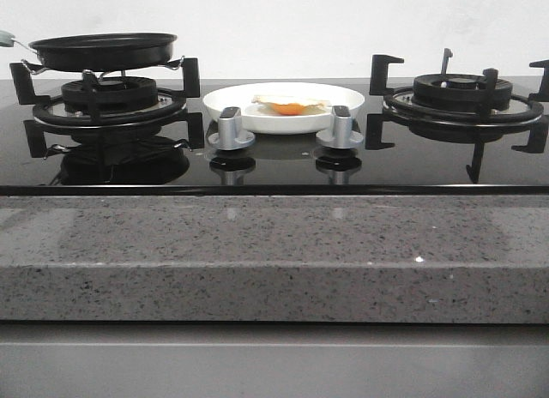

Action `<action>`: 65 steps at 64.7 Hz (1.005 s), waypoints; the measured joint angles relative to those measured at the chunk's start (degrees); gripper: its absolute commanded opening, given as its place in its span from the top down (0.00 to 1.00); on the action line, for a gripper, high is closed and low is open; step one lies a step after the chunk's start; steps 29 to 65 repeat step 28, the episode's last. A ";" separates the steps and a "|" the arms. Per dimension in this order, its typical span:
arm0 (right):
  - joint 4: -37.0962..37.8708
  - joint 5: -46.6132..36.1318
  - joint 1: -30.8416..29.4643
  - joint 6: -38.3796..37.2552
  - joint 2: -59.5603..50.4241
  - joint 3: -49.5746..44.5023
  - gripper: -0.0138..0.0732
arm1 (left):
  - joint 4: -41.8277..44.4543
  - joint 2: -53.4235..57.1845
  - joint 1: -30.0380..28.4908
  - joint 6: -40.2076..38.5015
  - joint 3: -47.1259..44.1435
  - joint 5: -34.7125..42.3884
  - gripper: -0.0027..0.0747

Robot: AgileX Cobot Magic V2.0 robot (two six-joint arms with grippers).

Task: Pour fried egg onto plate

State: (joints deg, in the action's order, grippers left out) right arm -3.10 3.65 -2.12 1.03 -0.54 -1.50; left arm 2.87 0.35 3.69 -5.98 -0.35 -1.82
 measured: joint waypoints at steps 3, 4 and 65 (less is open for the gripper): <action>0.00 0.10 0.00 0.00 0.00 0.00 0.92 | 0.00 0.00 0.00 0.00 0.00 0.00 0.99; 0.00 0.10 0.00 0.00 0.00 0.00 0.92 | 0.00 0.00 0.00 0.00 0.00 0.00 0.99; 0.00 0.31 0.00 0.00 0.00 0.00 0.92 | 0.00 0.00 0.00 0.00 0.00 0.00 0.99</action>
